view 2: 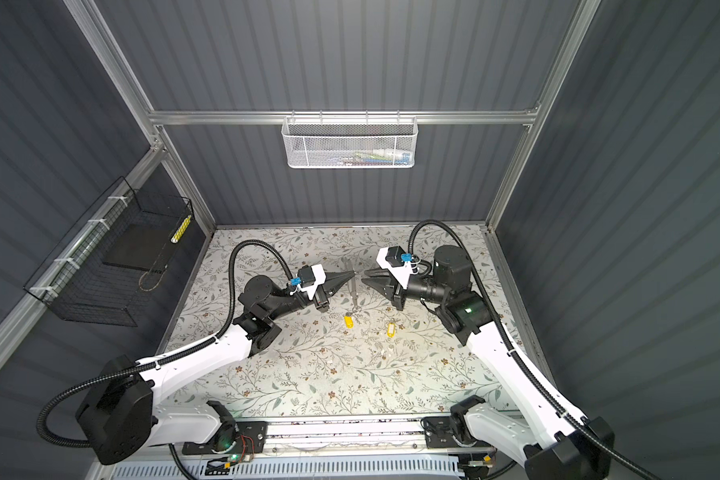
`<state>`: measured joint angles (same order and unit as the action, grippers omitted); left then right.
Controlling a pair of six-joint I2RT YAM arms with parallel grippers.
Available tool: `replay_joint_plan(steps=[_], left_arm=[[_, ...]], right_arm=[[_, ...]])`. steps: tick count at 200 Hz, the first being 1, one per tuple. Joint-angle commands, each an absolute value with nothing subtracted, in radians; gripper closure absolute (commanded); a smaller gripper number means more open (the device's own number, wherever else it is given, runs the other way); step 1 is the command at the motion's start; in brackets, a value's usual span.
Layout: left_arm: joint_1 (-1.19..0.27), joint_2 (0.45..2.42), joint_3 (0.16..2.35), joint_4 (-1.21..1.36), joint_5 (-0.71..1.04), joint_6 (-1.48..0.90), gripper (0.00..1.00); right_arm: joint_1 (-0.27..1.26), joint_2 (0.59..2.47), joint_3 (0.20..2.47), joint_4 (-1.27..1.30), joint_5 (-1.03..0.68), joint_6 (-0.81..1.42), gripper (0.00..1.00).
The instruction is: Put the keys on the keyring
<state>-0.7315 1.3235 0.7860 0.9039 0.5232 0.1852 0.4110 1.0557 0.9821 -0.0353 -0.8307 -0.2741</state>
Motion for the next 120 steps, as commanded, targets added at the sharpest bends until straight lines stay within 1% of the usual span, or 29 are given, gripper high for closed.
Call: replay_joint_plan(steps=[1,120], left_arm=[[-0.725,1.304,0.827,0.934,0.587,0.146,1.0],[-0.703,1.357,0.877,0.933,0.71,0.077,1.0]], right_arm=[[0.406,1.07,0.992,-0.049,-0.863,-0.285,0.77],[0.406,1.099,1.009,-0.039,-0.907,-0.279,0.76]])
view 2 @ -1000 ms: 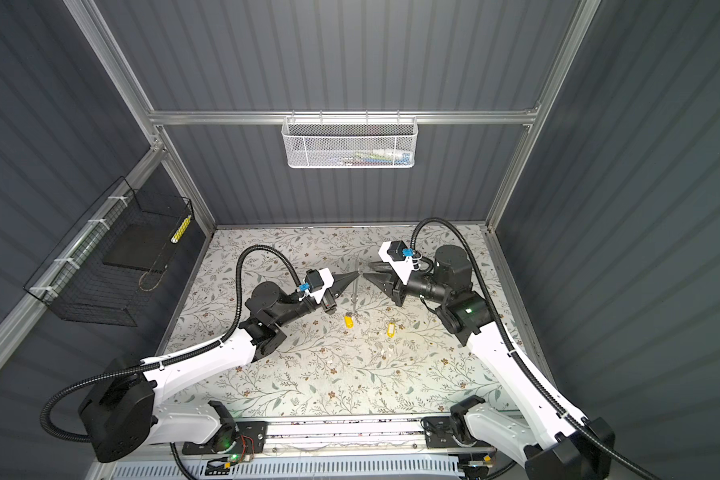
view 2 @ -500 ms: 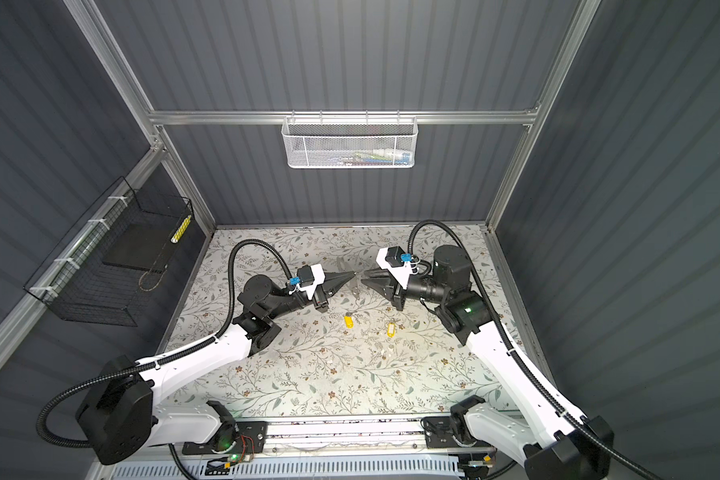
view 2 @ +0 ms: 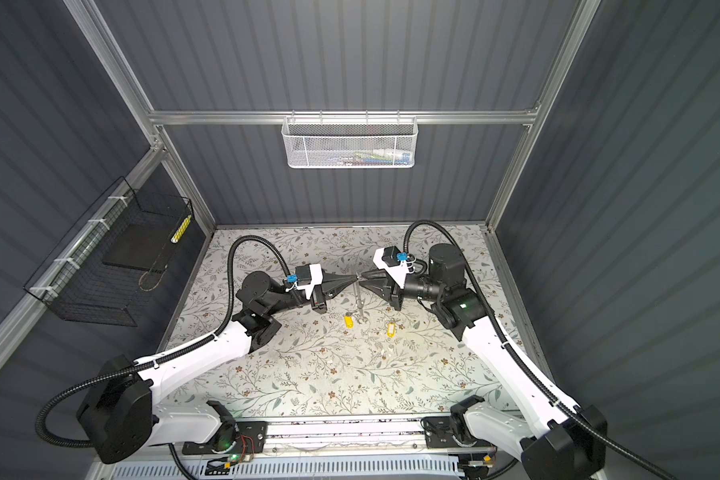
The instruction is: Put the keys on the keyring
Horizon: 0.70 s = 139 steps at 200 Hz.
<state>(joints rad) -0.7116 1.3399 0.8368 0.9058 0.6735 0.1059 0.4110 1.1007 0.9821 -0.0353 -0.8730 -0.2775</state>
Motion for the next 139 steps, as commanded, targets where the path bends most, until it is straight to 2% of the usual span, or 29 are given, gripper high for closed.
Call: replay_joint_plan(steps=[1,61,139], left_arm=[[-0.703,1.357,0.877,0.934,0.711,0.078,1.0],[-0.699,1.378,0.89,0.938,0.73,0.065,1.0],[-0.696,1.397,0.913,0.917,0.769,0.053,1.0]], right_arm=[[0.406,1.099,1.008,-0.039,-0.907,-0.279,0.76],[0.406,1.093,1.009,-0.037,-0.907,-0.282,0.78],[0.406,1.09,1.009,-0.029,-0.91,-0.272,0.95]])
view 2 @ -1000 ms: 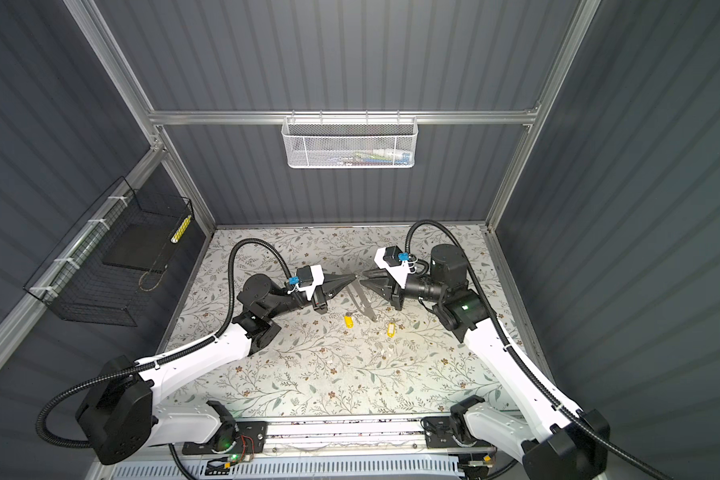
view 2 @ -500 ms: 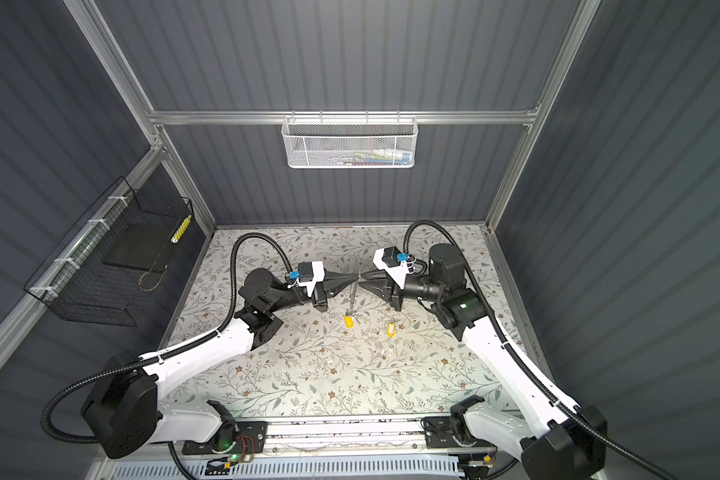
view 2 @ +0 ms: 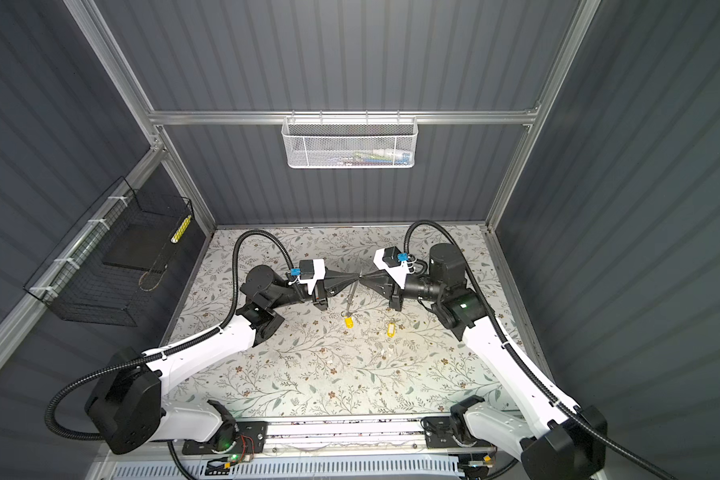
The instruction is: Put the keys on the keyring
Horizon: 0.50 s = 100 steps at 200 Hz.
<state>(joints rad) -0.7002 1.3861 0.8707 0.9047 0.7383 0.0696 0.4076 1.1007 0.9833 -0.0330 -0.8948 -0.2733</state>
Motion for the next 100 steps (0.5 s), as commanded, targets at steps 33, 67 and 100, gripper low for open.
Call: replay_joint_plan(steps=[33,67,100], left_arm=[[-0.695,1.399,0.91,0.914,0.769,0.051,1.0],[-0.693,1.399,0.91,0.905,0.768,0.05,1.0],[-0.689,1.386,0.912,0.874,0.736,0.051,0.95]], right_arm=[[0.406,1.085,1.008,-0.027,-0.908,-0.271,1.0],[0.406,1.084,1.015,-0.044,-0.907,-0.28,1.0],[0.407,1.095,1.034,-0.084,-0.879,-0.291,1.0]])
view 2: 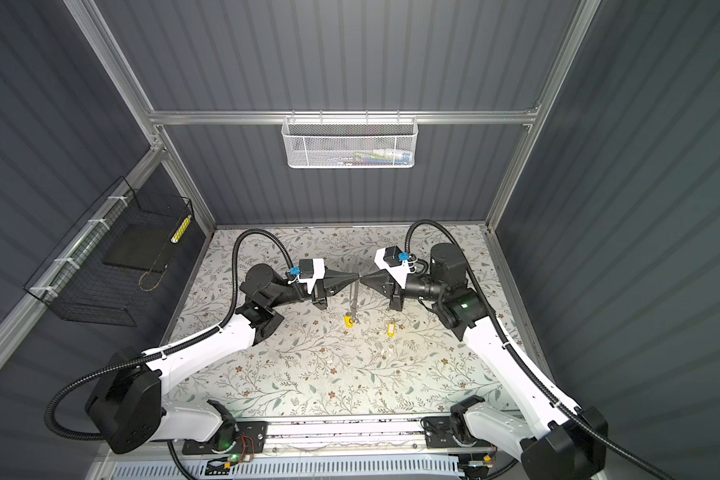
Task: Put the keys on the keyring
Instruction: 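Lower the held plate and ring toward the yellow-tagged keys with both grippers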
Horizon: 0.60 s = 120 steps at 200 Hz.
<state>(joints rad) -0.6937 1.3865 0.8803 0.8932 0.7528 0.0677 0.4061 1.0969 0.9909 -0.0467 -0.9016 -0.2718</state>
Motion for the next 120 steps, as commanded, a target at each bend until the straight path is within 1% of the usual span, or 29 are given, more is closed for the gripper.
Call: replay_joint_plan(steps=[1,8,16,24,37,44,59,76,82,106,120], left_arm=[[-0.689,1.386,0.911,0.874,0.735,0.052,0.94],[-0.688,1.381,0.908,0.87,0.728,0.056,0.89],[-0.687,1.375,0.906,0.868,0.717,0.057,0.81],[-0.685,1.371,0.902,0.867,0.71,0.059,0.79],[-0.684,1.363,0.903,0.854,0.704,0.064,0.71],[-0.684,1.358,0.903,0.844,0.701,0.067,0.69],[-0.683,1.336,0.903,0.799,0.678,0.087,0.69],[-0.683,1.289,0.912,0.676,0.633,0.15,0.69],[-0.683,1.273,0.925,0.61,0.606,0.175,0.69],[-0.683,1.244,1.036,0.273,0.49,0.286,0.75],[-0.684,1.25,1.104,0.111,0.429,0.322,0.76]], right_arm=[[0.407,1.095,1.035,-0.085,-0.877,-0.292,1.0],[0.408,1.099,1.04,-0.095,-0.867,-0.294,1.0],[0.407,1.104,1.042,-0.105,-0.856,-0.297,1.0],[0.407,1.107,1.045,-0.112,-0.844,-0.301,1.0],[0.407,1.114,1.051,-0.126,-0.825,-0.307,1.0],[0.407,1.113,1.057,-0.137,-0.815,-0.31,1.0],[0.408,1.152,1.08,-0.174,-0.784,-0.322,1.0],[0.409,1.173,1.112,-0.239,-0.746,-0.345,1.0],[0.41,1.182,1.121,-0.26,-0.73,-0.354,1.0],[0.422,1.222,1.181,-0.375,-0.657,-0.396,1.0],[0.432,1.257,1.233,-0.467,-0.609,-0.416,1.0]])
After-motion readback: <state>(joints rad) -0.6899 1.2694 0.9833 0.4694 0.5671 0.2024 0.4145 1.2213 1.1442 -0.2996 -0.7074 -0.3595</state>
